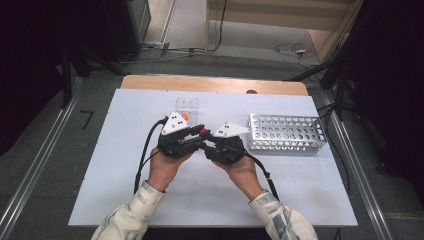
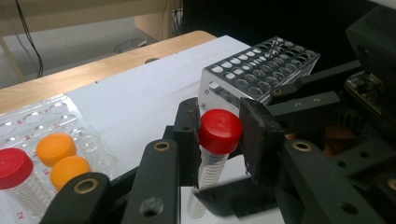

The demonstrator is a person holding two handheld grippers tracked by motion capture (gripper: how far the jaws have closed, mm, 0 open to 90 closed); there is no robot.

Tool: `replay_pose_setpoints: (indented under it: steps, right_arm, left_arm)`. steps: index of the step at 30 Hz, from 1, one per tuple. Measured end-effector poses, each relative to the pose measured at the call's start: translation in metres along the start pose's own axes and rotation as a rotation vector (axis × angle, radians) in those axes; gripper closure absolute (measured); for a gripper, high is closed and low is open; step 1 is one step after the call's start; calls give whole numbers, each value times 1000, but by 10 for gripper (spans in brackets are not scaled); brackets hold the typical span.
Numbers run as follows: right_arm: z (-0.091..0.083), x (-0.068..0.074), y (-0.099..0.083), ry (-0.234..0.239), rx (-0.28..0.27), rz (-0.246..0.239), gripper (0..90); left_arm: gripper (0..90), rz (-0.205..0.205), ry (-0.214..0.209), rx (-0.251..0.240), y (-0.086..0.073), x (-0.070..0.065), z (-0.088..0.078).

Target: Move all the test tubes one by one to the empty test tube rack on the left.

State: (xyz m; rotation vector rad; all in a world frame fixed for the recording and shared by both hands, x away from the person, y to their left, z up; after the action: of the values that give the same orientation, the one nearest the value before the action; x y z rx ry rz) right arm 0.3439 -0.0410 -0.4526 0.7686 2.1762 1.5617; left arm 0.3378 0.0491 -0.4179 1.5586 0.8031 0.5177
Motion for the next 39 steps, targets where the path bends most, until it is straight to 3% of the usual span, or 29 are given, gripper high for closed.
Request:
replay_pose_setpoints:
  steps: [6, 15, 22, 32, 39]
  right_arm:
    - [-12, 2, -3, 34, 4, 4, 400]
    - [-32, -12, -11, 6, -3, 29, 357]
    - [-40, -22, -21, -26, 5, 51, 273]
    - [-45, -29, -32, -41, 27, 49, 258]
    - [-45, -32, -33, -49, 27, 49, 258]
  left_arm:
    - [698, -27, -10, -10, 11, 8, -12]
    - [698, -46, 26, -29, 23, 28, -30]
    - [697, -36, 78, -50, 30, 39, -37]
    - [697, -31, 186, -86, 34, 62, -42]
    - [697, -31, 224, -93, 31, 71, -37]
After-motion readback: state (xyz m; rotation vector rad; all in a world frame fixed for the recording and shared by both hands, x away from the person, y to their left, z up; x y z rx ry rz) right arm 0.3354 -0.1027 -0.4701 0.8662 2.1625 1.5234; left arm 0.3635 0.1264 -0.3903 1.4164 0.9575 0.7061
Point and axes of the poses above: each handheld gripper's, and its own axes: z roughly forward along the jaws, y roughly out of its top, x roughly to its left, the point moved 7 cm from there along z, roughly forward along the jaws, and after that the axes turned 13 degrees about -x, right-handed, at the moved point
